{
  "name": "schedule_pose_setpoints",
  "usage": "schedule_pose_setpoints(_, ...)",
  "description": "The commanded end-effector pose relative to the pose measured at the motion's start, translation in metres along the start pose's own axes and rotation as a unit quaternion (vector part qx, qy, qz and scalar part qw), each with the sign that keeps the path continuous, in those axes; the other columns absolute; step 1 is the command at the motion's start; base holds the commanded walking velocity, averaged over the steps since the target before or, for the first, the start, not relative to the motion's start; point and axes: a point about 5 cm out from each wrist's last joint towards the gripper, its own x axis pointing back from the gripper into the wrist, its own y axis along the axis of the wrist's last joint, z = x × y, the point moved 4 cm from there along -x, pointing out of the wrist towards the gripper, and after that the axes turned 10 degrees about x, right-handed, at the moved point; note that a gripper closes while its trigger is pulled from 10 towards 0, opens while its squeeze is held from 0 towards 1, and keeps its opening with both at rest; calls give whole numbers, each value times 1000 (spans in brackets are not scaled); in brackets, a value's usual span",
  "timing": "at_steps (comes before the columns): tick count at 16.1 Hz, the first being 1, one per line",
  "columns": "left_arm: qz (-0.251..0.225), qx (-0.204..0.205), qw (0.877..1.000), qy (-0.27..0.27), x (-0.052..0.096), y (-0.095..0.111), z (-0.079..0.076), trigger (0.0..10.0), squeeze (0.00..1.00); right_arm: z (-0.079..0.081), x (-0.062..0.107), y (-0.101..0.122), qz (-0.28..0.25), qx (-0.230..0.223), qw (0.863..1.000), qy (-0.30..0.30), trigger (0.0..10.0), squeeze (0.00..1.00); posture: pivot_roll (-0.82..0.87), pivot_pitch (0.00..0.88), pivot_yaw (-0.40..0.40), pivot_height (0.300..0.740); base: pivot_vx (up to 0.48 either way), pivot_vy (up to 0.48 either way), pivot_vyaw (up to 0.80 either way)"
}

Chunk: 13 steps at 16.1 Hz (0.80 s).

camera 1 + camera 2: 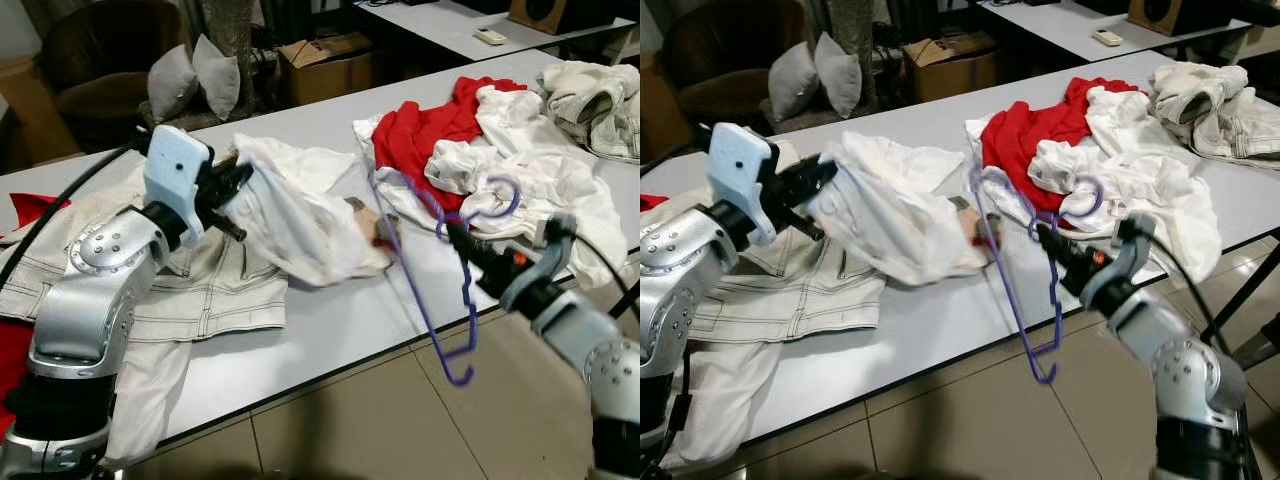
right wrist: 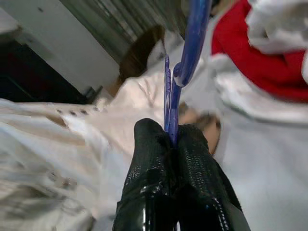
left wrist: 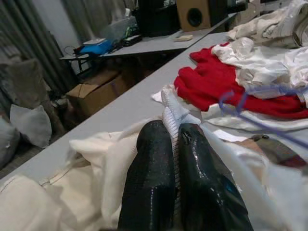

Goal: Hang hanger

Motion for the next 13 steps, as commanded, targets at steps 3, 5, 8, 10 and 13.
schedule_pose_setpoints(3,22,-7,1000,-11,0,-13,-10,0,0,34,6,10,-16,-8,993,117,10000,0,-166,0,81,740,0,0,0)
schedule_pose_setpoints(5,15,-10,1000,-19,-6,-10,-14,0,0,43,18,3,14,-6,988,153,10000,0,-168,0,78,740,0,0,0)
schedule_pose_setpoints(8,7,-29,999,-39,-15,-2,-21,0,0,56,46,-3,55,-4,977,206,10000,0,-180,0,80,740,0,0,0)
schedule_pose_setpoints(10,4,-36,998,-48,-18,2,-24,0,0,53,53,-8,79,-5,977,197,10000,0,-184,0,82,740,0,0,0)
schedule_pose_setpoints(13,-4,-45,998,-52,-20,8,-25,0,0,45,58,-23,126,-15,977,172,10000,0,-181,0,76,740,0,0,0)
